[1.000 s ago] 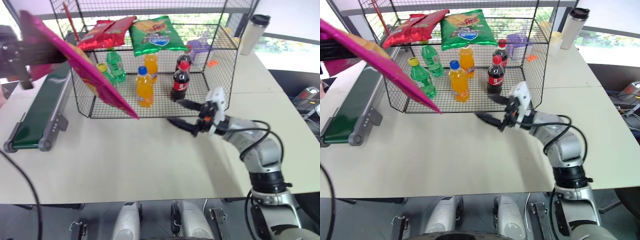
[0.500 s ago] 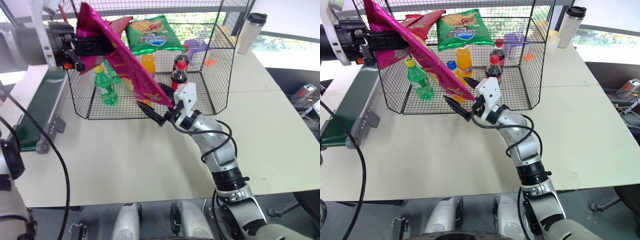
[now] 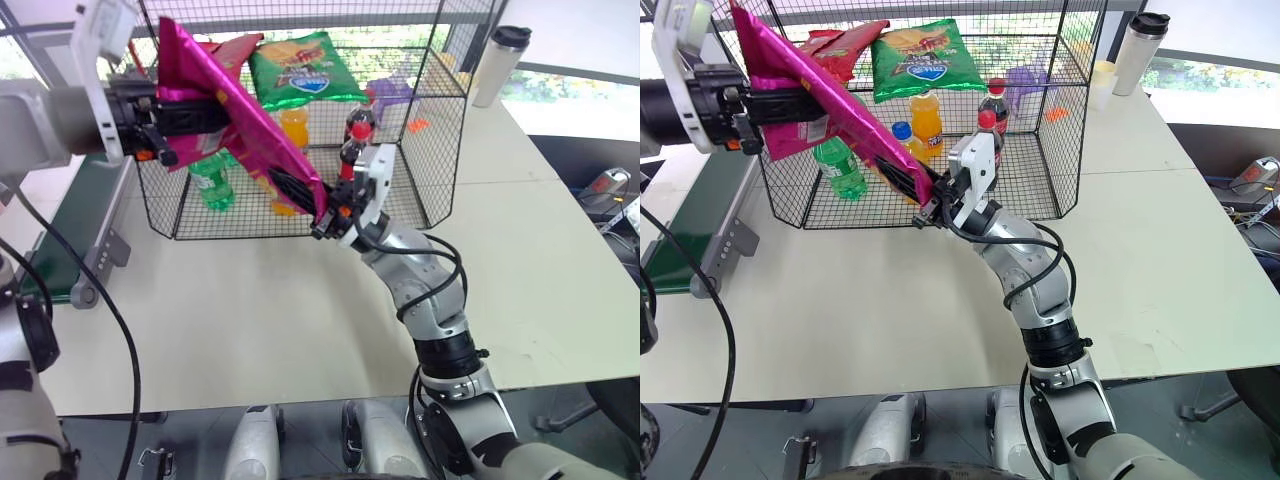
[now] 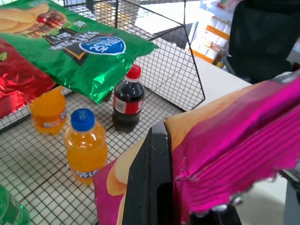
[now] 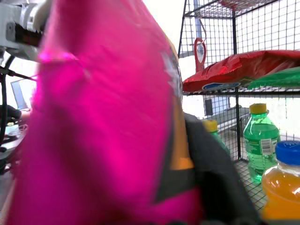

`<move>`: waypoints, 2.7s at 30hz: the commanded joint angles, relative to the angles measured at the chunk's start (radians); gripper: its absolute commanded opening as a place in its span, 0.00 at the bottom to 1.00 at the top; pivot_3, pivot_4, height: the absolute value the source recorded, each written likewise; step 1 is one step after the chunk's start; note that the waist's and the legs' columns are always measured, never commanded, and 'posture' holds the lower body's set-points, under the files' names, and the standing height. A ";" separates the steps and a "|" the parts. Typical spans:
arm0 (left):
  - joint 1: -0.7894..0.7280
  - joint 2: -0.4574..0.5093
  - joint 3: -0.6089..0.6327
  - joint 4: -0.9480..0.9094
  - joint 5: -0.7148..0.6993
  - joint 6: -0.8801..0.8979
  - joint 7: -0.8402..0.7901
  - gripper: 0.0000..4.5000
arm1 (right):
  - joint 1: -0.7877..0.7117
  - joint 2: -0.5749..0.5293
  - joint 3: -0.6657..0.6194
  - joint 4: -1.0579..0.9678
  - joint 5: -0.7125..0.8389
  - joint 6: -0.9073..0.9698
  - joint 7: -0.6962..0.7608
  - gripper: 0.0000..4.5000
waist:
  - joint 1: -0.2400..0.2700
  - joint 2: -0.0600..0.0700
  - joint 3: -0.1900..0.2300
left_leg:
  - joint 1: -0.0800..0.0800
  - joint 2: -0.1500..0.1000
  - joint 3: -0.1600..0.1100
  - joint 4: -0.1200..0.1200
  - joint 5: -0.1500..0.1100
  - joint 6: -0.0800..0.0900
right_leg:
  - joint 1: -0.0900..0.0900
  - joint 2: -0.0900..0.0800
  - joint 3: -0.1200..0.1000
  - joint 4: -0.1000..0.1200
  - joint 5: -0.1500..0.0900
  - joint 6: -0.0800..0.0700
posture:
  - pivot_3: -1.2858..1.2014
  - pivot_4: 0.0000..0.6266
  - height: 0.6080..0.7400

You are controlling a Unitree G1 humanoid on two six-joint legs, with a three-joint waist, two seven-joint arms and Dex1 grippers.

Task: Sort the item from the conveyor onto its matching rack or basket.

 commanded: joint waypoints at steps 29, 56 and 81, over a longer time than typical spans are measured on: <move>0.596 -0.219 0.258 -0.396 -0.086 -0.219 0.174 0.65 | -0.211 -0.730 -0.257 -0.232 -0.117 0.345 -0.165 0.00 | 0.017 -0.001 0.000 | 0.001 0.000 0.006 0.000 0.000 0.001 | 0.000 -0.001 0.003 -0.002 0.000 0.000 | 0.52 0.24 1.00; 0.802 -0.400 0.151 -0.527 -0.051 -0.405 0.367 0.66 | -0.734 -0.490 0.079 0.693 -0.650 0.152 -0.209 0.64 | 0.003 -0.001 -0.001 | 0.001 0.000 0.008 0.000 -0.001 0.001 | 0.000 -0.001 0.005 -0.004 0.002 -0.001 | 0.52 0.24 1.00; 0.855 -0.458 0.087 -0.502 0.011 -0.482 0.412 0.66 | -0.856 -0.448 -0.057 0.821 -0.435 0.262 0.151 0.82 | 0.000 -0.001 0.000 | 0.001 0.001 0.008 -0.002 -0.001 0.002 | -0.001 0.001 0.005 -0.005 0.002 -0.001 | 0.52 0.24 1.00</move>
